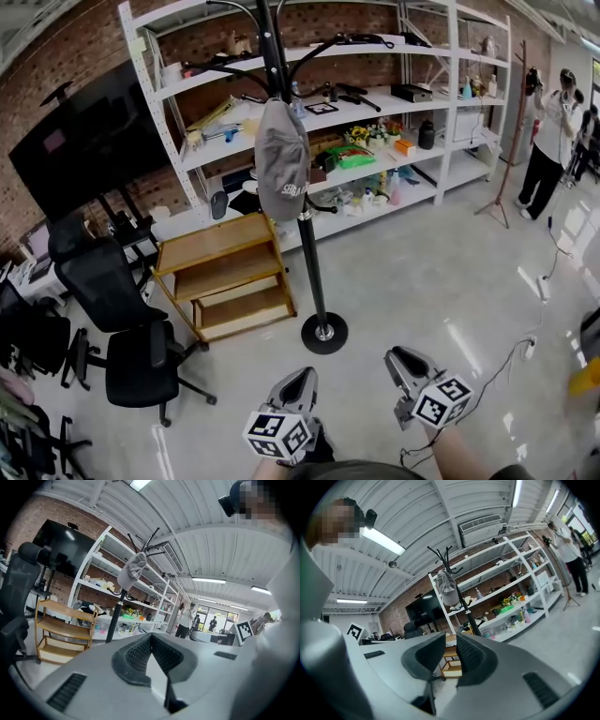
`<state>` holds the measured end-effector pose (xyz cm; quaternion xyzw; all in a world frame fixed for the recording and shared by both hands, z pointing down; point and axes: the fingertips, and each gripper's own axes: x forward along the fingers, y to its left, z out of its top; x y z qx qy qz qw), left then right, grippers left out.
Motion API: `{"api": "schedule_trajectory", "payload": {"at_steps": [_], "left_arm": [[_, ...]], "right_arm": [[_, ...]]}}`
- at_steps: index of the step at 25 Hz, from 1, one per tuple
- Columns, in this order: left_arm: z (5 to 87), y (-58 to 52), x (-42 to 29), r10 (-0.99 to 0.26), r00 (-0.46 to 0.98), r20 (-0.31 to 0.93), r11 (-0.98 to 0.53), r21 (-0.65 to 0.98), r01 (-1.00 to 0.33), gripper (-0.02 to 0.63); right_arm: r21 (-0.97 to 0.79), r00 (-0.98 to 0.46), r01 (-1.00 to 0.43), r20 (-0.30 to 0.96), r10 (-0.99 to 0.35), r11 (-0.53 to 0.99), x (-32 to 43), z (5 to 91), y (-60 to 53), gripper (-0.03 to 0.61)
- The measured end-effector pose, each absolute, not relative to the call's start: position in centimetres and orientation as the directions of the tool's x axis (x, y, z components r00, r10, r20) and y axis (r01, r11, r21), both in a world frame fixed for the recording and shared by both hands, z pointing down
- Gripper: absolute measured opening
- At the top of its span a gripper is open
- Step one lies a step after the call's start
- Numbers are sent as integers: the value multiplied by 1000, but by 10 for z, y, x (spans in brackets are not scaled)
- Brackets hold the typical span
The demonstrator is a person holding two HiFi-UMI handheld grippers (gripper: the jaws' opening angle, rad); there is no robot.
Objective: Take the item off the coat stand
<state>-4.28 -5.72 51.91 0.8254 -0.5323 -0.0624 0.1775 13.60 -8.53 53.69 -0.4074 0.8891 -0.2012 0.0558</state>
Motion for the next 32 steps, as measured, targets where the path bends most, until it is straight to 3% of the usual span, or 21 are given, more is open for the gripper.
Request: {"api": "schedule_trajectory", "payload": {"at_steps": [25, 32], "left_arm": [[464, -218, -133, -856, 517, 6, -493, 295, -819, 8], [457, -247, -151, -836, 548, -6, -528, 279, -802, 7]], "right_arm": [[-318, -628, -725, -58, -776, 611, 21, 470, -233, 76], [-311, -601, -728, -142, -787, 611, -4, 437, -257, 77]]}}
